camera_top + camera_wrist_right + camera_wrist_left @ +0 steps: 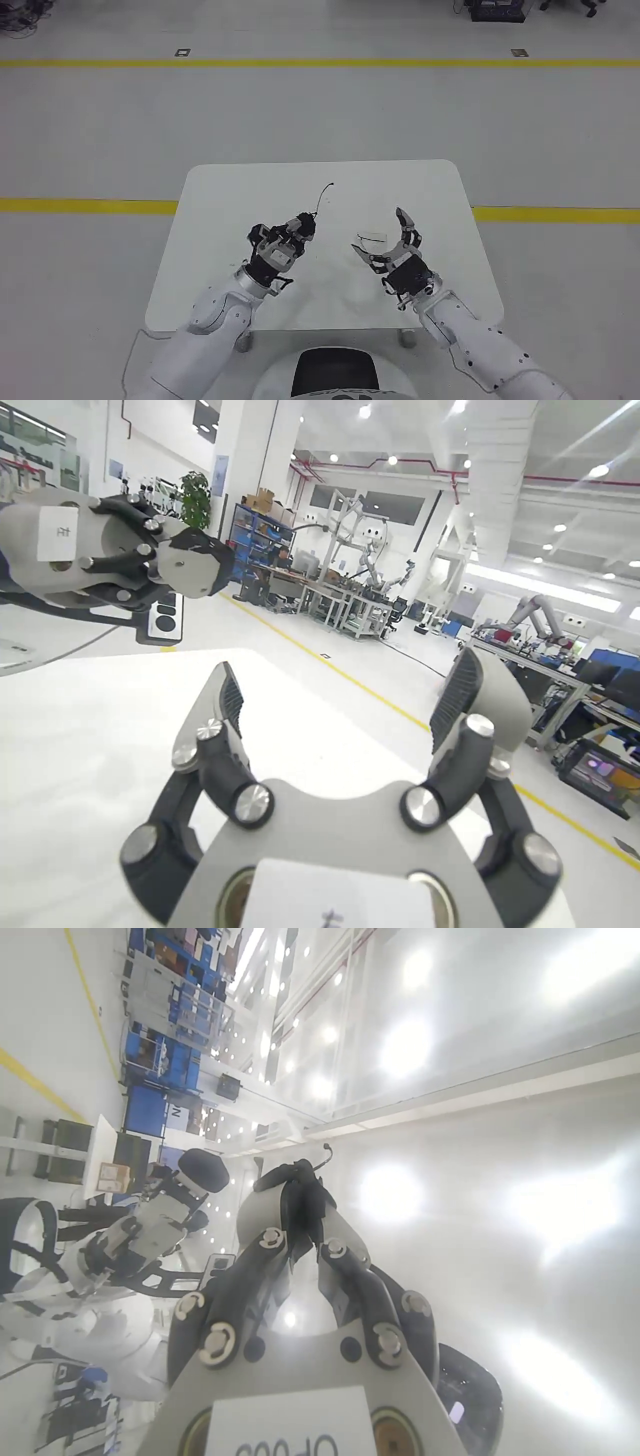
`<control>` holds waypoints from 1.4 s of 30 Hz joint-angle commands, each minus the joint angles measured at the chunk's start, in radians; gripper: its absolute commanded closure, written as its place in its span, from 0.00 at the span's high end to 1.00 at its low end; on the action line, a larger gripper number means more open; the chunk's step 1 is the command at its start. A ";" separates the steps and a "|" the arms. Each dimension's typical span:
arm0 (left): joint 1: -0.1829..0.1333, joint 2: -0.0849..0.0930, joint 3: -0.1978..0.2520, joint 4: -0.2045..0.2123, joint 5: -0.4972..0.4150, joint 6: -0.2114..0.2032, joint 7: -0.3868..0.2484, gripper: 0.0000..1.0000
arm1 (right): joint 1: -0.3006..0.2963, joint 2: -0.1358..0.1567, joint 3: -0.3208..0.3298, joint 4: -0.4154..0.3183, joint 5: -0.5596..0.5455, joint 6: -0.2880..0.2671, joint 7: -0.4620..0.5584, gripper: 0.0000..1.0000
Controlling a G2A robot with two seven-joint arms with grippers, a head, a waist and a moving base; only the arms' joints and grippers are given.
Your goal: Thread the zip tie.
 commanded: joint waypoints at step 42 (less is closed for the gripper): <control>-0.024 -0.123 0.032 0.102 0.046 -0.121 -0.140 0.00 | 0.131 -0.127 -0.101 0.208 0.009 -0.096 -0.286 0.49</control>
